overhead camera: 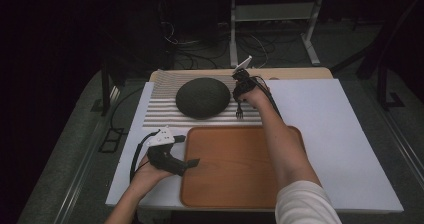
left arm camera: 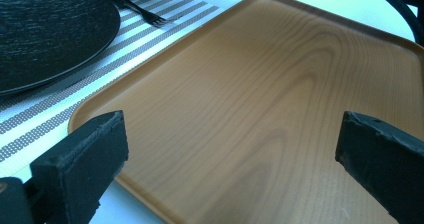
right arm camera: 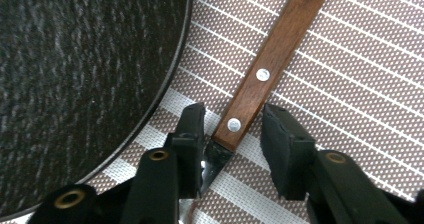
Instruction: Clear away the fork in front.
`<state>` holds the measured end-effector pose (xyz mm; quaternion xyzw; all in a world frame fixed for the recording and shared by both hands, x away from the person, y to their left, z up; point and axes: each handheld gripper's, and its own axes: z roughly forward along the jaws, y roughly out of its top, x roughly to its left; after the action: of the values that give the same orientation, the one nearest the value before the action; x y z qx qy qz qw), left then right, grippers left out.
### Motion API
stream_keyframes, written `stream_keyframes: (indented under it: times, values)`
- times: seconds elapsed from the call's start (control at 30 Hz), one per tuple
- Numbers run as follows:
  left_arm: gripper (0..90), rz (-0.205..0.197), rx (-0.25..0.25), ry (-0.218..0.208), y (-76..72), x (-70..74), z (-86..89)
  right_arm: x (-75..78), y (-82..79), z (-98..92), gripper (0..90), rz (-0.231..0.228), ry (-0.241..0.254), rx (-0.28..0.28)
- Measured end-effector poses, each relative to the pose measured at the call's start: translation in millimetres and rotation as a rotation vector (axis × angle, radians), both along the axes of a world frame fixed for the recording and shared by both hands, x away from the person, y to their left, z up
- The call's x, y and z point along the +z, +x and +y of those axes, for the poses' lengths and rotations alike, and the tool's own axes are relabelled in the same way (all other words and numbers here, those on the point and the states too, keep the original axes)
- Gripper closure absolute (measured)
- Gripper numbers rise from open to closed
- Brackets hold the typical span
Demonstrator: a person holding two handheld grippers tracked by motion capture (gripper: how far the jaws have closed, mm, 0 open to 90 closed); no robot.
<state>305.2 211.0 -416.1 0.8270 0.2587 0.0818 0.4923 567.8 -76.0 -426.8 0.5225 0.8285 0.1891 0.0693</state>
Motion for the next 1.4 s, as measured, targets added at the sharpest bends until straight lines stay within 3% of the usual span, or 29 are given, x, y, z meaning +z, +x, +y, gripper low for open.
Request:
stream_keyframes:
  times: [0.2, 0.27, 0.5, 0.57, 0.77, 0.93, 1.0, 1.27, 1.3, 1.4]
  values:
    - [0.0, -0.001, -0.002, 0.001, -0.4, 0.2, -0.7, 1.0, 2.9, 2.8, 64.4, 0.017, -0.028, -0.001]
    - [0.0, -0.002, -0.003, 0.0, -0.5, 0.3, -0.5, 1.8, 3.9, 5.8, 67.3, 0.02, -0.061, -0.003]
    - [0.0, -0.002, -0.005, 0.001, -0.5, 0.3, -0.9, 2.0, 3.9, 6.1, 71.3, 0.018, -0.075, 0.002]
    - [0.0, -0.002, -0.005, -0.001, -0.6, 0.4, -0.9, 2.2, 3.8, 5.8, 76.4, 0.02, -0.075, 0.001]
    - [0.0, -0.002, -0.008, 0.003, -0.6, 0.1, -1.0, 1.9, 1.8, 6.1, 76.8, 0.002, -0.087, 0.017]
    - [0.0, -0.001, -0.006, 0.0, -0.2, 0.0, -0.6, 2.8, -0.4, -4.7, 76.8, -0.002, -0.047, 0.004]
    - [0.0, 0.0, -0.007, 0.003, -0.1, -0.2, -0.7, 5.6, -2.1, -13.7, 76.9, 0.001, -0.01, -0.009]
    - [0.0, 0.002, -0.008, 0.006, 0.1, -0.8, -1.4, 29.4, -17.3, -47.4, 76.9, -0.044, 0.1, -0.021]
    - [0.0, 0.004, -0.009, 0.006, 0.0, -1.0, -1.9, 36.0, -24.1, -56.5, 76.8, -0.056, 0.139, -0.018]
    - [0.0, 0.006, -0.011, 0.004, 0.2, -1.3, -2.5, 45.0, -36.3, -68.4, 76.8, -0.078, 0.178, -0.014]
